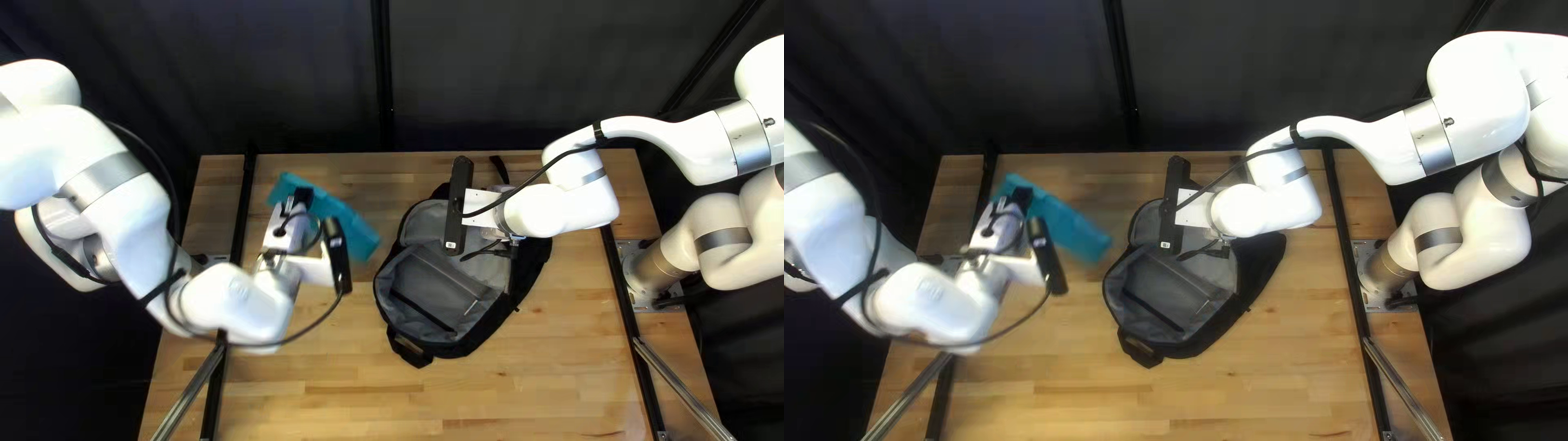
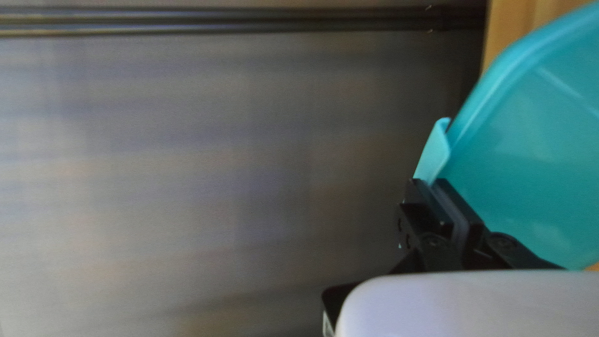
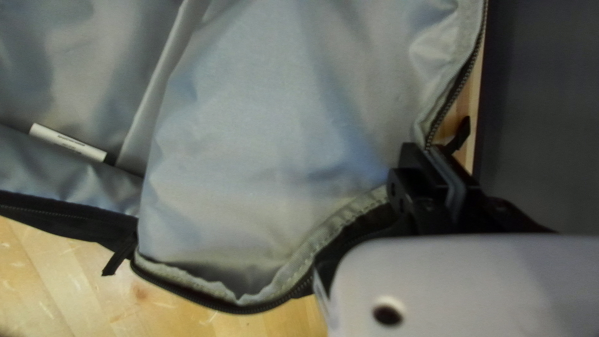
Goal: Remove a lunch box from a kids backpack
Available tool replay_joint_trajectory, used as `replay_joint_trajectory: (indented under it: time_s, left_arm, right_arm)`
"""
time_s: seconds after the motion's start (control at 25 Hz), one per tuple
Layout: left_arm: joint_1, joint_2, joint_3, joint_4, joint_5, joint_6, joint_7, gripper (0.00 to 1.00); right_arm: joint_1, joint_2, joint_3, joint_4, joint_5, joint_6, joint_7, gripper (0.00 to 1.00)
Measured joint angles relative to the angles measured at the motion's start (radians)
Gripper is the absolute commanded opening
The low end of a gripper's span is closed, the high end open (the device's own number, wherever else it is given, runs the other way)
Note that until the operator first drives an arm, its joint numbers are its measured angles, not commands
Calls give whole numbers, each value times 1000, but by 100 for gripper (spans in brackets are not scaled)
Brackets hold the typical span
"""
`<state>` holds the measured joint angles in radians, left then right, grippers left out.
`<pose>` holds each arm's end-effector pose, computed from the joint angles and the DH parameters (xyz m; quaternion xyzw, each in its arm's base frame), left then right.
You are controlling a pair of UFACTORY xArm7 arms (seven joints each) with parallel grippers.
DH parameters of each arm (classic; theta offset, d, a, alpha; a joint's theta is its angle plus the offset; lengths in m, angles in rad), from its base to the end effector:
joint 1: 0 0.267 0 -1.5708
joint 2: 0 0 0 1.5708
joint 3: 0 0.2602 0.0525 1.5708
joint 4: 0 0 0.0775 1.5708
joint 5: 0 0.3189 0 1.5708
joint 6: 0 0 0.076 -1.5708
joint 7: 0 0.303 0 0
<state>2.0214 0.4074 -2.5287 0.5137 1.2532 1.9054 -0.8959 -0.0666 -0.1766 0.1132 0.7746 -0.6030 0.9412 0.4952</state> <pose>0.3010 0.1688 0.2547 -0.7777 0.0229 -0.0308 0.6275 0.4148 -0.0976 0.1386 0.9672 -0.0432 0.0692 0.2405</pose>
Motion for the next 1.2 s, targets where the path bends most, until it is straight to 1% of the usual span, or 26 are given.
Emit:
replay_joint_trajectory:
  time_s: [0.12, 0.2, 0.28, 0.36, 0.44, 0.56, 0.64, 0.72, 0.84, 0.92, 1.0, 1.08, 1.12, 1.2]
  left_arm:
    - [28, -19, 48, -24, 34, -35, -34, 0]
    - [37, -32, 67, -34, 48, -56, -53, 0]
    - [31, -57, 74, -28, 40, -74, -67, 0]
    - [10, -97, 70, -8, 4, -85, -78, 0]
    - [-22, -159, 54, 26, -57, -92, -93, 0]
    - [-81, -305, 20, 106, -188, -112, -120, 0]
    - [-122, -408, -14, 176, -286, -128, -137, 0]
    - [-158, -484, -51, 247, -363, -130, -145, 0]
    - [-185, -576, -85, 358, -442, -124, -136, 0]
    - [-185, -635, -96, 438, -496, -132, -116, 1]
    - [-168, -679, -100, 501, -557, -163, -93, 1]
    - [-142, -695, -98, 532, -606, -208, -69, 4]
    - [-128, -694, -95, 538, -626, -236, -56, 6]
    - [-95, -675, -86, 535, -663, -295, -20, 6]
  right_arm:
    - [0, 0, 0, 0, 0, 0, 0, 0]
    - [0, 0, 0, 0, 0, 0, 0, 0]
    - [0, 0, 0, 0, 0, 0, 0, 0]
    - [0, 0, 0, 0, 0, 0, 0, 0]
    - [0, 0, 0, 0, 0, 0, 0, 0]
    - [0, 0, 0, 0, 0, 0, 0, 0]
    - [0, 0, 0, 0, 0, 0, 0, 0]
    - [0, 0, 0, 0, 0, 0, 0, 0]
    - [0, 0, 0, 0, 0, 0, 0, 0]
    - [0, 0, 0, 0, 0, 0, 0, 0]
    - [0, 0, 0, 0, 0, 0, 0, 0]
    - [0, 0, 0, 0, 0, 0, 0, 0]
    - [0, 0, 0, 0, 0, 0, 0, 0]
    - [0, 0, 0, 0, 0, 0, 0, 0]
